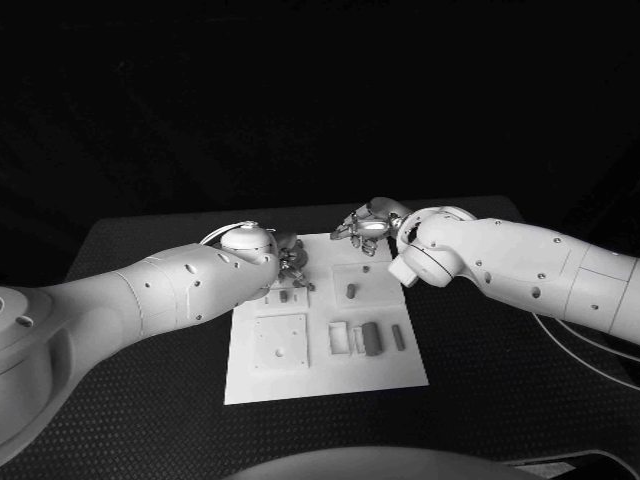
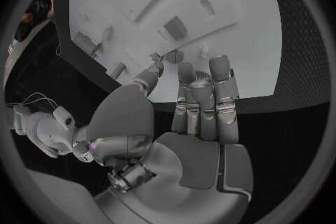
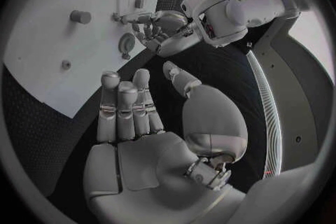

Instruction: Assemble the parts on the task board

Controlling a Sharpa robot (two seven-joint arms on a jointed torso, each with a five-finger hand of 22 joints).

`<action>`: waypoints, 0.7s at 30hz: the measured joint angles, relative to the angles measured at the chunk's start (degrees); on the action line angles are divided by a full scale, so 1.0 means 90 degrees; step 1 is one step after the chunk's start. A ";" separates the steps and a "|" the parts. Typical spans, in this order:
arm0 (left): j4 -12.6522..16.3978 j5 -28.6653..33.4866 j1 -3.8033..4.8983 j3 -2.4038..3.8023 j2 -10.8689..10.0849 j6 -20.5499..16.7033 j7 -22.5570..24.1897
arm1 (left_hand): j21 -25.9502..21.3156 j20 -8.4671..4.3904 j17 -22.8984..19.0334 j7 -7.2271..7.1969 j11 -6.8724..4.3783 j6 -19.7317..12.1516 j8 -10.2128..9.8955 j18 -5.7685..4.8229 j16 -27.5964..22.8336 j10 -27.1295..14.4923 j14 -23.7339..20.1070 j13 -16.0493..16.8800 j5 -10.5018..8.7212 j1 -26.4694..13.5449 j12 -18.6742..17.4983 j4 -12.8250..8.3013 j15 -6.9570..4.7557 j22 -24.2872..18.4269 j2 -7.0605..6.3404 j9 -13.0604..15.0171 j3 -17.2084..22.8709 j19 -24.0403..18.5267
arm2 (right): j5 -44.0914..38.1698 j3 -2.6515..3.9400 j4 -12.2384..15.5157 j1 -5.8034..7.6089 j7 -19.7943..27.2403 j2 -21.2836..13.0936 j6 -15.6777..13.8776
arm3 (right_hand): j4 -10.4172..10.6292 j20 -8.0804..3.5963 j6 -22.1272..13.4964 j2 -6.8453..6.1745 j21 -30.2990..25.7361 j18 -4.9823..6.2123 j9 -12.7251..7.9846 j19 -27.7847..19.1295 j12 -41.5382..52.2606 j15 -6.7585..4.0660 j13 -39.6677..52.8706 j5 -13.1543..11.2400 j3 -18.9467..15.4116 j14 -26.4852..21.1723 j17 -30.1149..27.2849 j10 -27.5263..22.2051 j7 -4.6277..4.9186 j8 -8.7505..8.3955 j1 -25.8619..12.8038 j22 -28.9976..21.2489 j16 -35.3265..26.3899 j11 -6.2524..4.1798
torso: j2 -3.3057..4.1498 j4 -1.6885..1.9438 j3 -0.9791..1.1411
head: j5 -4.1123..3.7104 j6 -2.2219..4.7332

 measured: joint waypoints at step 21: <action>-0.0178 -0.0148 -0.0072 -0.0012 0.0136 0.0092 -0.0146 | 0.0145 0.0002 -0.0072 -0.0011 -0.0010 0.0006 -0.0030 0.0000 0.0119 0.0013 0.0009 -0.0002 0.0001 0.0110 0.0116 0.0007 -0.0009 -0.0002 0.0076 0.0040 -0.0008 -0.0001 | -0.0008 0.0012 0.0031 0.0000 -0.0001 -0.0028 0.0000 | 0.0000 -0.0014 0.0001 0.0000 0.0000 0.0000 -0.0001 0.0016 0.0000 0.0004 -0.0006 0.0000 0.0000 -0.0004 0.0000 0.0001 0.0001 0.0000 0.0000 0.0000 0.0000 -0.0001 | -0.0002 0.0000 0.0003 | -0.0071 -0.0052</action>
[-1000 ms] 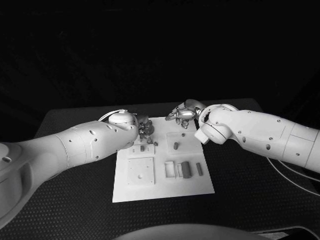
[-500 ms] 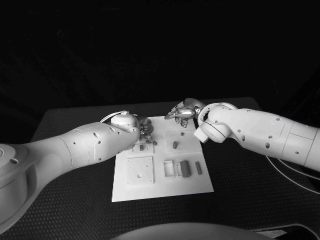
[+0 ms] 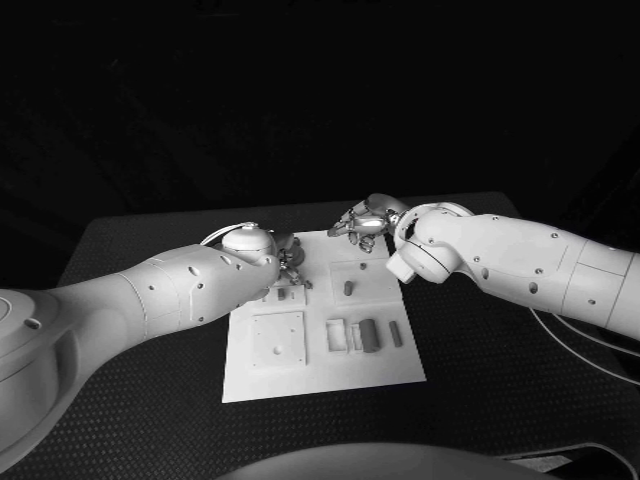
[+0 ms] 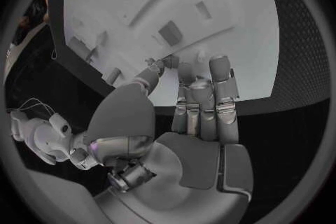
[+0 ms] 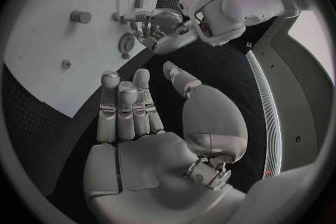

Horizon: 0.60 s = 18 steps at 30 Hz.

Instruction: Assemble the parts on the task board

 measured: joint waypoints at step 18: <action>-0.0195 -0.0041 -0.0072 -0.0001 0.0147 0.0066 -0.0071 | 0.0139 -0.0014 -0.0049 -0.0032 -0.0044 0.0010 -0.0050 0.0016 0.0154 0.0064 0.0026 -0.0001 0.0000 -0.0227 0.0076 0.0387 -0.0024 0.0004 0.0012 0.0034 -0.0105 0.0037 | -0.0002 0.0005 0.0019 0.0002 -0.0002 -0.0001 0.0000 | 0.0000 0.0006 0.0010 0.0000 0.0000 0.0000 0.0000 -0.0006 0.0000 0.0008 -0.0005 0.0000 0.0000 -0.0008 0.0000 0.0001 0.0010 0.0000 0.0000 0.0000 0.0000 0.0000 | -0.0003 -0.0001 0.0000 | -0.0036 -0.0021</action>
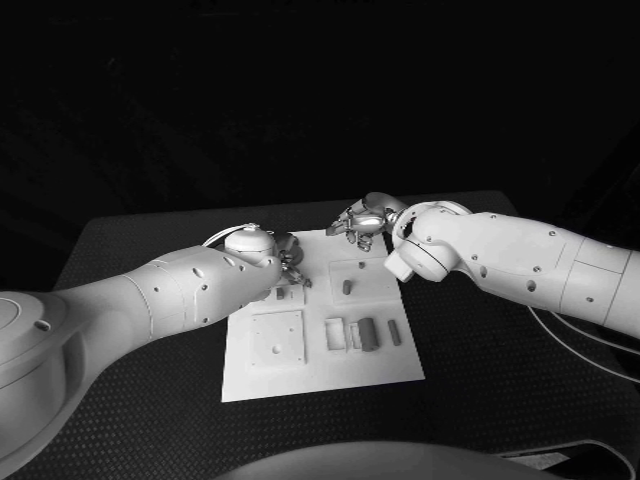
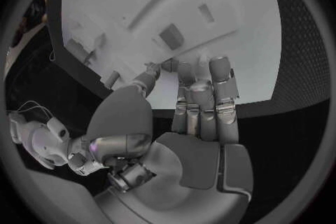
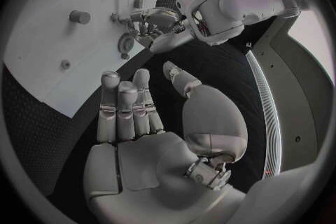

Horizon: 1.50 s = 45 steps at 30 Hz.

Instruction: Assemble the parts on the task board

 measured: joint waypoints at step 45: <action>-0.0185 -0.0115 -0.0007 -0.0002 0.0101 0.0123 -0.0068 | 0.0212 -0.0011 -0.0225 -0.0036 0.0079 -0.0154 -0.0301 0.0006 0.0221 0.0054 0.0044 -0.0068 0.0000 0.0462 0.0113 -0.0344 0.0000 -0.0004 -0.0249 -0.0052 0.0118 -0.0038 | -0.0003 0.0003 0.0029 0.0017 -0.0005 -0.0020 0.0006 | 0.0000 0.0003 0.0001 0.0025 0.0000 0.0000 -0.0001 0.0015 0.0000 -0.0012 -0.0011 0.0000 0.0000 0.0013 0.0000 0.0010 0.0001 0.0000 -0.0025 0.0000 0.0000 -0.0010 | -0.0002 0.0016 -0.0017 | -0.0080 -0.0118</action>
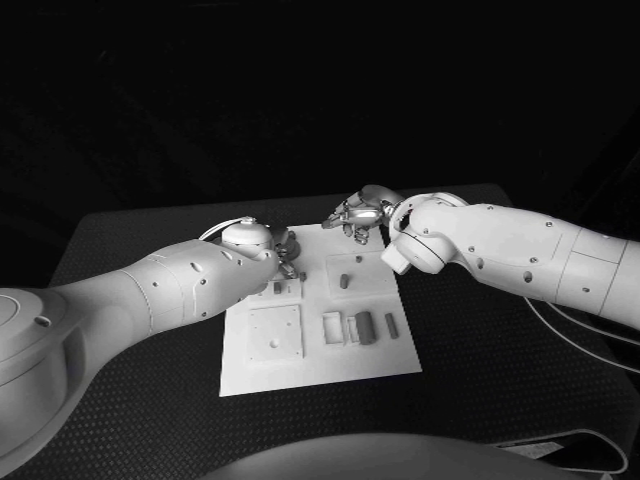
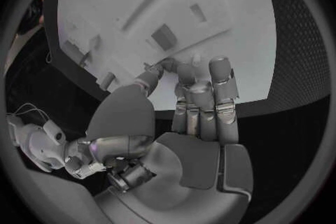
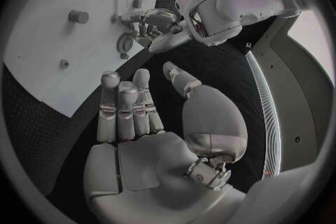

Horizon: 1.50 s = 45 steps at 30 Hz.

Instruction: Assemble the parts on the task board

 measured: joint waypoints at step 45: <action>-0.0189 0.0097 0.0019 0.0043 0.0060 0.0301 0.0111 | 0.0150 0.0128 -0.0221 0.0004 0.0152 -0.0176 -0.0278 0.0010 0.0267 -0.0058 -0.0006 -0.0010 0.0604 0.0379 0.0223 -0.0524 0.0096 0.0002 0.0316 -0.0085 0.0087 -0.0033 | -0.0001 0.0003 -0.0008 0.0010 0.0006 0.0006 0.0001 | 0.0000 0.0014 0.0000 0.0000 0.0000 0.0000 0.0000 -0.0013 0.0000 0.0013 -0.0010 0.0000 0.0000 -0.0013 -0.0005 0.0000 0.0000 0.0000 0.0000 0.0000 0.0000 0.0000 | -0.0002 -0.0009 0.0002 | -0.0035 -0.0080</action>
